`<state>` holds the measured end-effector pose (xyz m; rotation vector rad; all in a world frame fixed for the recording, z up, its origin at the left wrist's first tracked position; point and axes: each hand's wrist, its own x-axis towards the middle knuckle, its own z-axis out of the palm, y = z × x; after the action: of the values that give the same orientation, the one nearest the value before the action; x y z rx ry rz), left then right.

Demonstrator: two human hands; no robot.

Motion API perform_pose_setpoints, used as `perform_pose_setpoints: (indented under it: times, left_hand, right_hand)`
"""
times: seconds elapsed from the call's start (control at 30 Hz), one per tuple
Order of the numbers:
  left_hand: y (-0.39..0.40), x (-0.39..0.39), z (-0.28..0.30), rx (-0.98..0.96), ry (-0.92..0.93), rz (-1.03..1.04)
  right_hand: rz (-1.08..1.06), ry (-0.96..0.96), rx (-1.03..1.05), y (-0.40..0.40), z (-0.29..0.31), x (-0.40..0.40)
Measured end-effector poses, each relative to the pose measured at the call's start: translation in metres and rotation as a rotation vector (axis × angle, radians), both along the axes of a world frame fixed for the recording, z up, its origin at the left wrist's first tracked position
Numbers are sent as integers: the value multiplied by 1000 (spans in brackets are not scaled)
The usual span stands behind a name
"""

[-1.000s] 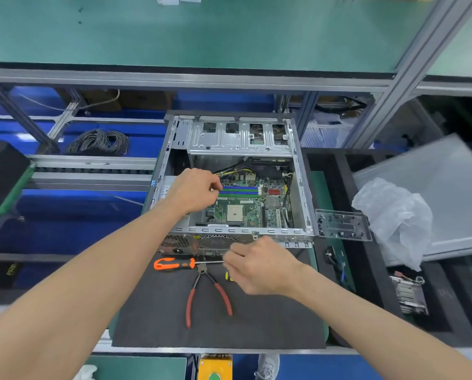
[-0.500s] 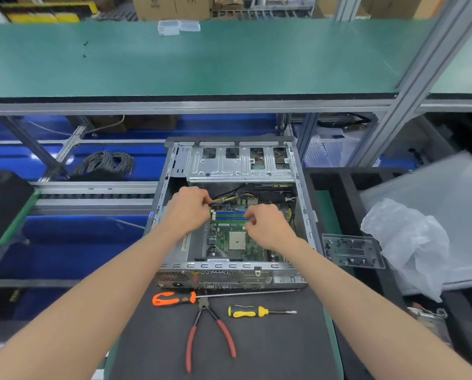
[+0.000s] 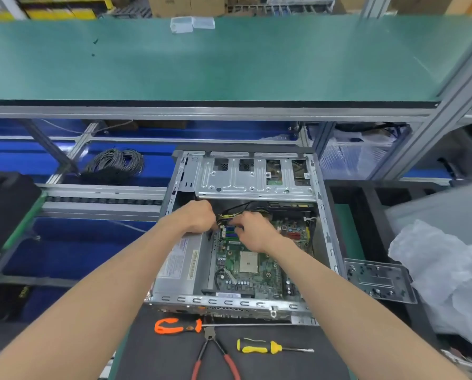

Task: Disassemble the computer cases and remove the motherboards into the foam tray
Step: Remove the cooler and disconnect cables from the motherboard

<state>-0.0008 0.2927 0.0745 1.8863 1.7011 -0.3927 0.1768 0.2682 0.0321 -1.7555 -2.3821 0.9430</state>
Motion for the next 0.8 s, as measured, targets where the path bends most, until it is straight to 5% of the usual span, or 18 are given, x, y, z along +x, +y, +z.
perform_pose_setpoints:
  times: [0.27, 0.8]
  left_hand:
    - [20, 2, -15, -276, 78, -104]
    - [16, 7, -18, -198, -81, 125]
  right_hand:
    - [-43, -8, 87, 9, -17, -4]
    - [213, -291, 392, 15, -17, -19]
